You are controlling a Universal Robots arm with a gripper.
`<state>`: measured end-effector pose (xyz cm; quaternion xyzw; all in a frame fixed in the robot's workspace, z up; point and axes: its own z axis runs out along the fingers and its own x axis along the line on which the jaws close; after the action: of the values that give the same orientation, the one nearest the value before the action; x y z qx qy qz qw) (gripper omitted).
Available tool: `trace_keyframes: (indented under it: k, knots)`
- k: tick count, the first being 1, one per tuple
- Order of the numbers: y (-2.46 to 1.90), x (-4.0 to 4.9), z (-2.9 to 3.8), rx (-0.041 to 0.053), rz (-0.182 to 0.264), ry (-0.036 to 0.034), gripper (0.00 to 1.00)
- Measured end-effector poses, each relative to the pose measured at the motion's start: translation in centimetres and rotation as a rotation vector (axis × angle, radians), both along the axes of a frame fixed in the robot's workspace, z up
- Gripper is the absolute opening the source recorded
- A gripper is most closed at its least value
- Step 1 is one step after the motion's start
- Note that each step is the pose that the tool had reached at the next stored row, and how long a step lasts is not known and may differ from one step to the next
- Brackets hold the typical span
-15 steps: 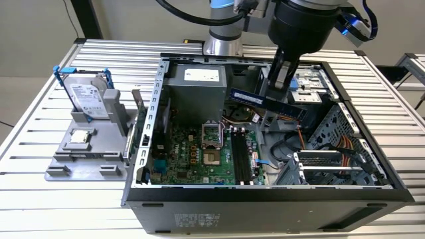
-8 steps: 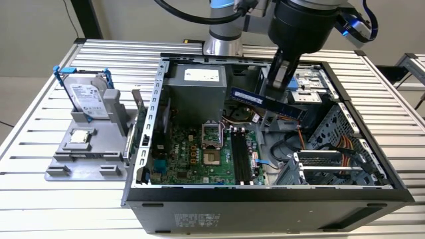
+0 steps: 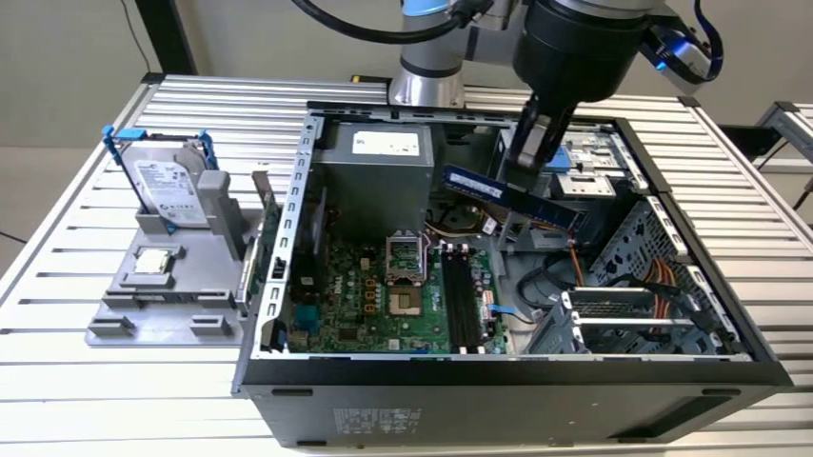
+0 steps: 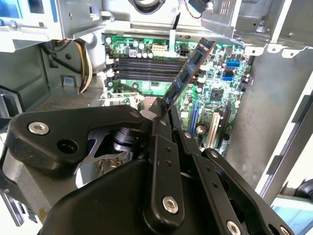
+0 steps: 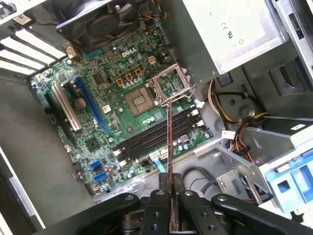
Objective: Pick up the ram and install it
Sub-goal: 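Insert the ram into the slot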
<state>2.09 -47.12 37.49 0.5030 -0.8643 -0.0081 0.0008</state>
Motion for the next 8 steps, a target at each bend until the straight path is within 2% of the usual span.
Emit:
trace_keyframes:
  k: [8]
  knots:
    - [0.0,0.0,0.0,0.0,-0.06,0.0,0.0]
